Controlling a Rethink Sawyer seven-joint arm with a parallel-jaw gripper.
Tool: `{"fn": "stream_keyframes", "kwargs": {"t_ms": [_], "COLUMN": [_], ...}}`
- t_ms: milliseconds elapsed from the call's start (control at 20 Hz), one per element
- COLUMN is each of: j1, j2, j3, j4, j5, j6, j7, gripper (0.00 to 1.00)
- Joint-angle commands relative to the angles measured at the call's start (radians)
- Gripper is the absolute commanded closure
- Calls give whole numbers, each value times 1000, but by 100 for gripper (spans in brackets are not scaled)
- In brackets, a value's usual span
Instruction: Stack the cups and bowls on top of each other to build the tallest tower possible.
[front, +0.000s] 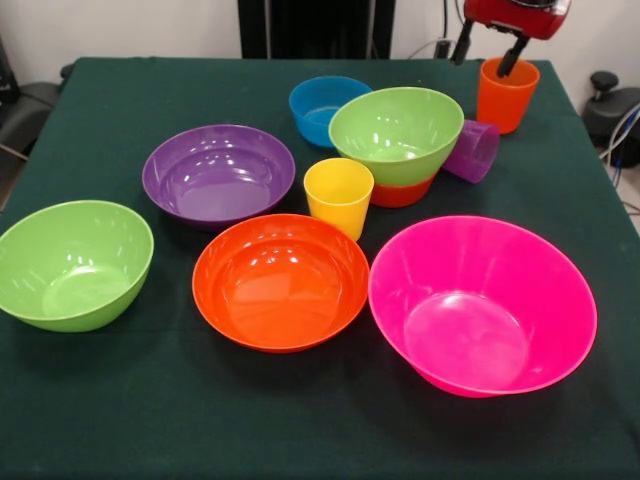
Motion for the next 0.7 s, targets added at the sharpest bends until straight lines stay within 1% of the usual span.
{"fn": "stream_keyframes", "kwargs": {"t_ms": [50, 200, 500, 700], "j1": [-12, -19, -40, -59], "j2": [75, 105, 127, 163], "j3": [104, 100, 101, 102], "j4": [-164, -233, -290, -353], "j5": [-3, -7, -11, -16], "j6": [110, 153, 195, 225], "j7": [120, 119, 99, 88], "gripper": [0, 0, 0, 0]}}
